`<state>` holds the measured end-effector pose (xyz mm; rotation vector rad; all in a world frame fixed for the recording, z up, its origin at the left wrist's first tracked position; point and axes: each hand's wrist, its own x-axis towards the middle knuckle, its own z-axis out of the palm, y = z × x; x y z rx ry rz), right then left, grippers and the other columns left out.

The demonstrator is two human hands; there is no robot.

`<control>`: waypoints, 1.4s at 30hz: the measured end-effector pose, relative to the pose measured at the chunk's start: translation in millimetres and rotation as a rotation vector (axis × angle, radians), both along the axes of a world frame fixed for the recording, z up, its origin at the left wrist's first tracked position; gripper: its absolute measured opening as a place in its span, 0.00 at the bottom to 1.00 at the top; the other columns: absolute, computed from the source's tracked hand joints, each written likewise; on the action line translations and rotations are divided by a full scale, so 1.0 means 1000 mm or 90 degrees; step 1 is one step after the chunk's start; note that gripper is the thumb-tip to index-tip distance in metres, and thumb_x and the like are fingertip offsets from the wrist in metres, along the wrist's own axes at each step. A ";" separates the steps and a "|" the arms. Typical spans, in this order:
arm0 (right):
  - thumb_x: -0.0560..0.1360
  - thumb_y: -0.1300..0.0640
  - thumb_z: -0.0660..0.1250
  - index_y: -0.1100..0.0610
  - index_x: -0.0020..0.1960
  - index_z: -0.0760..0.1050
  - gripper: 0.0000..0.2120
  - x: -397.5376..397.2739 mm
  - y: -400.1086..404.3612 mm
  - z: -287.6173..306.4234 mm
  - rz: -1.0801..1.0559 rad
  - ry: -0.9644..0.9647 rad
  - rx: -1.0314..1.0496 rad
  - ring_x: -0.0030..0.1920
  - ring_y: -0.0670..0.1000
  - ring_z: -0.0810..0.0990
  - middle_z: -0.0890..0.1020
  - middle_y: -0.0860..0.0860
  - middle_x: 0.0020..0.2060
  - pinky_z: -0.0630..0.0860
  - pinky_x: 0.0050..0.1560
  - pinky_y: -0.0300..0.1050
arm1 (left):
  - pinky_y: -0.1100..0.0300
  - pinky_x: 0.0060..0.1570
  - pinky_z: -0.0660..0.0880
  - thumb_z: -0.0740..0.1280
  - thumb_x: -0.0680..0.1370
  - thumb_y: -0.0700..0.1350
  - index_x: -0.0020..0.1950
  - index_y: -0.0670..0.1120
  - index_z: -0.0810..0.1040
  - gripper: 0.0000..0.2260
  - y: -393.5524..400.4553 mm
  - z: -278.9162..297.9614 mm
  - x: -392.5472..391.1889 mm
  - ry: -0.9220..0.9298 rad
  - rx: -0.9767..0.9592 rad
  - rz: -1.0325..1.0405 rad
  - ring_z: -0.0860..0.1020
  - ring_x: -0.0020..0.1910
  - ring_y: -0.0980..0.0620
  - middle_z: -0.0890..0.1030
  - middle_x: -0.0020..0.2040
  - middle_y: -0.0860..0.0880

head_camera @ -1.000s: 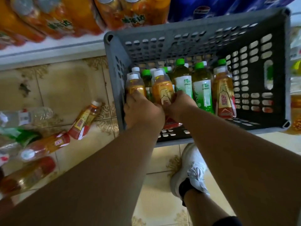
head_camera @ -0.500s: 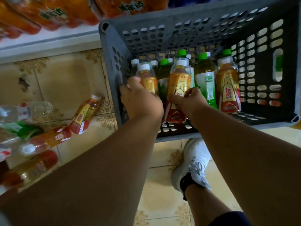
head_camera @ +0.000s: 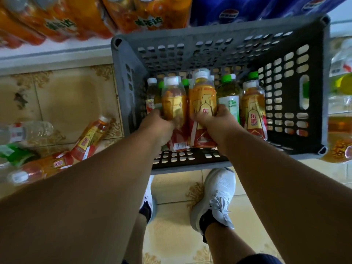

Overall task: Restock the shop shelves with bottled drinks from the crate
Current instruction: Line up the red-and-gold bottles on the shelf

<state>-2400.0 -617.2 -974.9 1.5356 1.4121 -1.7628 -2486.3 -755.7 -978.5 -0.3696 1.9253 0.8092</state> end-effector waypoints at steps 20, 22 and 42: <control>0.74 0.50 0.73 0.48 0.62 0.72 0.19 0.015 0.024 0.360 0.039 0.301 0.111 0.47 0.51 0.87 0.86 0.49 0.50 0.84 0.43 0.49 | 0.61 0.35 0.80 0.63 0.73 0.47 0.45 0.45 0.87 0.13 -0.024 0.333 -0.011 -0.207 0.519 0.248 0.85 0.37 0.51 0.86 0.40 0.48; 0.75 0.42 0.68 0.45 0.61 0.73 0.17 0.023 0.017 0.392 -0.002 0.302 0.107 0.46 0.50 0.87 0.86 0.48 0.49 0.84 0.40 0.45 | 0.56 0.40 0.83 0.64 0.72 0.50 0.44 0.45 0.87 0.14 -0.023 0.368 -0.007 -0.213 0.543 0.284 0.85 0.40 0.49 0.86 0.42 0.47; 0.72 0.26 0.50 0.37 0.50 0.74 0.22 0.034 0.015 0.699 0.010 0.398 0.384 0.38 0.41 0.84 0.85 0.40 0.40 0.81 0.40 0.46 | 0.37 0.64 0.74 0.71 0.64 0.74 0.58 0.50 0.85 0.34 0.015 0.675 0.017 0.131 0.602 0.241 0.83 0.60 0.39 0.84 0.60 0.41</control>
